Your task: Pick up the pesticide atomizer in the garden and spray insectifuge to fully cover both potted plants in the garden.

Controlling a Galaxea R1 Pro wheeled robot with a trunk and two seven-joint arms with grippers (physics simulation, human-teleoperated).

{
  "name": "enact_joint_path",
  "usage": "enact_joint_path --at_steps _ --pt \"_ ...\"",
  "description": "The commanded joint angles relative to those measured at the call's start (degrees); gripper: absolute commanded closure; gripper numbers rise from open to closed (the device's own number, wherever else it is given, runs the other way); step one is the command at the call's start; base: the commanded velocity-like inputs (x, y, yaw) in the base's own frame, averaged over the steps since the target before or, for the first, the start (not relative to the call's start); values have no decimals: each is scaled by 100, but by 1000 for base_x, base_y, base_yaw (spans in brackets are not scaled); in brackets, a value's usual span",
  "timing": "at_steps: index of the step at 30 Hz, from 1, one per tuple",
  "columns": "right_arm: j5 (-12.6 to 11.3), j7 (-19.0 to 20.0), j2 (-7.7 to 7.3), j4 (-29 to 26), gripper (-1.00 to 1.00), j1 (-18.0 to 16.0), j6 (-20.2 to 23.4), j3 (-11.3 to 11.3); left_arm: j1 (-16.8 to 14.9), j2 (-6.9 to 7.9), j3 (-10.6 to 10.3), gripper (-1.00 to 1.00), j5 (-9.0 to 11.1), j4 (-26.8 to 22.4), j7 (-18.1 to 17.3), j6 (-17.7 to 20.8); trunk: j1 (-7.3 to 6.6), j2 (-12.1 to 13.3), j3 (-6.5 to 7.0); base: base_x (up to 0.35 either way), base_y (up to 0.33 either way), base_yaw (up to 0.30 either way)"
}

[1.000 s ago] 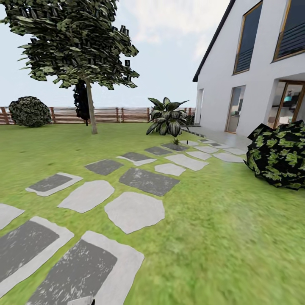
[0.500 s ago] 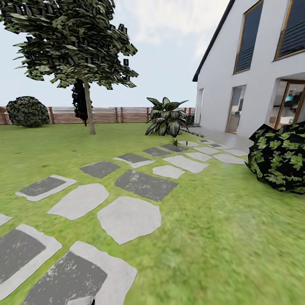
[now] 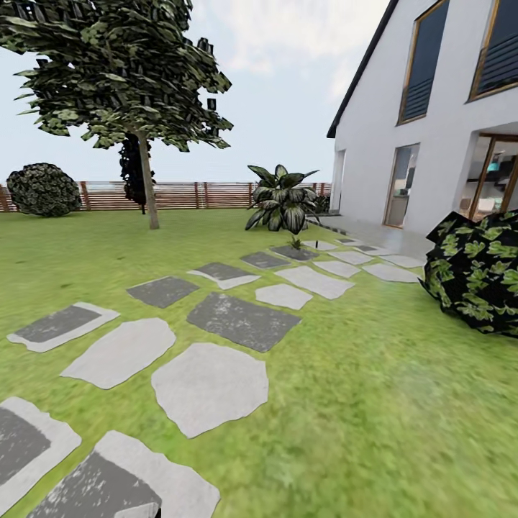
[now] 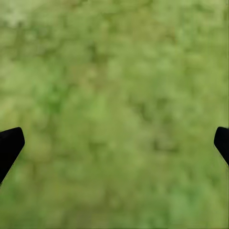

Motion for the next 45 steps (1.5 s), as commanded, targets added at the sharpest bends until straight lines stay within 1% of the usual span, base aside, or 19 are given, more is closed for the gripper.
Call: enact_joint_path --at_steps 1,45 --pt "-2 -4 1 -11 -100 0 34 -3 -3 0 -2 -100 17 0 4 -17 3 -2 -6 329 -91 0" --pt "-2 -16 1 32 -100 0 34 -7 -3 0 -2 -100 23 4 4 -17 3 -2 -6 329 -89 0"
